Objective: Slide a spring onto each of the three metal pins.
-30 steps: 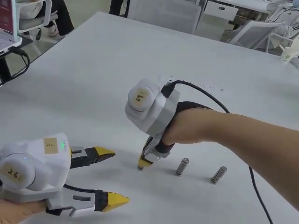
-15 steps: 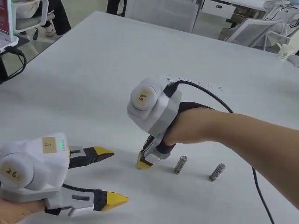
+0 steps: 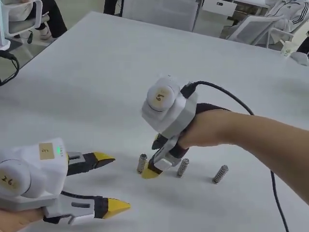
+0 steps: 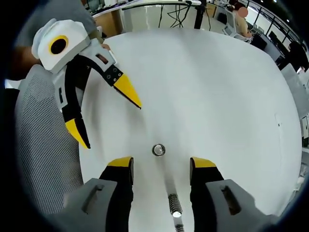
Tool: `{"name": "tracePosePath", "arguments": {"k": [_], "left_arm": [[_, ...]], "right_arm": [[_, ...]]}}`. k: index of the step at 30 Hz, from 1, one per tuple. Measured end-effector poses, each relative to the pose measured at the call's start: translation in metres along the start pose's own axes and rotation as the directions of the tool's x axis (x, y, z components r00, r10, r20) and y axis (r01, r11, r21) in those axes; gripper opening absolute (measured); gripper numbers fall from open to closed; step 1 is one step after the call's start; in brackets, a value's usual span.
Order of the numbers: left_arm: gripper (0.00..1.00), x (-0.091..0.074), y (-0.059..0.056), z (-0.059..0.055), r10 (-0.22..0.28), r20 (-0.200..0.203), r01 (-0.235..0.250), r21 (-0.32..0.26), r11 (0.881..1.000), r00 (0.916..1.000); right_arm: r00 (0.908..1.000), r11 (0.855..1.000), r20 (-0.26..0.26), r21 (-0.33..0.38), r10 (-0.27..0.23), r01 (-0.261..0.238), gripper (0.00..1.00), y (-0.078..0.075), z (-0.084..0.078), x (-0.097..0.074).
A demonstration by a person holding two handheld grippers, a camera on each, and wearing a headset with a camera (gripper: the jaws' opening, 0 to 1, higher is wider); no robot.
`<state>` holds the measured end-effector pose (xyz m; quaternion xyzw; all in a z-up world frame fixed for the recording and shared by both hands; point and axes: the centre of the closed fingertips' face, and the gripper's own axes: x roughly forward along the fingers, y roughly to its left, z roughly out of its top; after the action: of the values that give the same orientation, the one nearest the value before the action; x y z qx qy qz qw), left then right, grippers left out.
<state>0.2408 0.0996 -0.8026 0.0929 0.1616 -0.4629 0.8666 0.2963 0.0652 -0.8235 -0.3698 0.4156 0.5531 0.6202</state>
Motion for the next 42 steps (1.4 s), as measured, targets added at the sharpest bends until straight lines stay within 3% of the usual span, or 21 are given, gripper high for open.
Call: {"name": "tracePosePath", "arguments": {"k": [4,5,15,18,23,24,26,27,35,42], "left_arm": [[0.55,0.000,0.001,0.001,0.002,0.001,-0.002,0.000,1.000,1.0000],[0.55,0.000,0.001,0.001,0.002,0.000,-0.002,-0.001,1.000,1.0000],[0.55,0.000,0.000,0.002,0.002,0.001,-0.002,-0.007,1.000,1.0000],[0.55,0.000,-0.001,0.002,0.003,-0.001,-0.003,-0.012,1.000,1.0000],[0.55,0.000,-0.001,0.003,0.003,0.000,-0.003,-0.014,1.000,1.0000],[0.55,0.000,-0.001,0.003,0.003,0.001,-0.003,-0.014,1.000,1.0000],[0.55,0.000,-0.001,0.004,0.005,0.002,-0.005,-0.014,1.000,1.0000],[0.55,0.000,-0.001,0.004,0.006,0.004,-0.006,-0.014,1.000,1.0000],[0.55,-0.001,0.000,0.004,0.010,0.003,-0.010,-0.015,1.000,0.9999],[0.55,-0.002,0.002,0.005,0.015,0.002,-0.015,-0.015,1.000,0.9999]], "right_arm": [[0.9989,0.999,0.043,0.027,-0.017,0.016,0.52,-0.006,-0.002,-0.006],[0.9967,0.999,0.075,0.028,-0.031,0.029,0.54,-0.008,0.000,-0.008],[0.9856,0.997,0.162,0.068,-0.048,0.038,0.76,-0.013,0.001,-0.016],[0.9757,0.996,0.214,0.080,-0.049,0.033,0.85,-0.012,0.005,-0.018],[0.9648,0.995,0.256,0.093,-0.058,0.036,0.95,-0.013,0.007,-0.020],[0.9589,0.995,0.276,0.093,-0.064,0.040,0.98,-0.014,0.009,-0.020],[0.9589,0.995,0.276,0.096,-0.064,0.039,0.99,-0.014,0.007,-0.021],[0.9511,0.994,0.299,0.096,-0.078,0.051,0.99,-0.016,0.010,-0.022],[0.9395,0.991,0.328,0.116,-0.100,0.065,0.99,-0.021,0.006,-0.028],[0.9390,0.990,0.328,0.124,-0.103,0.065,0.99,-0.021,0.002,-0.028]]}}
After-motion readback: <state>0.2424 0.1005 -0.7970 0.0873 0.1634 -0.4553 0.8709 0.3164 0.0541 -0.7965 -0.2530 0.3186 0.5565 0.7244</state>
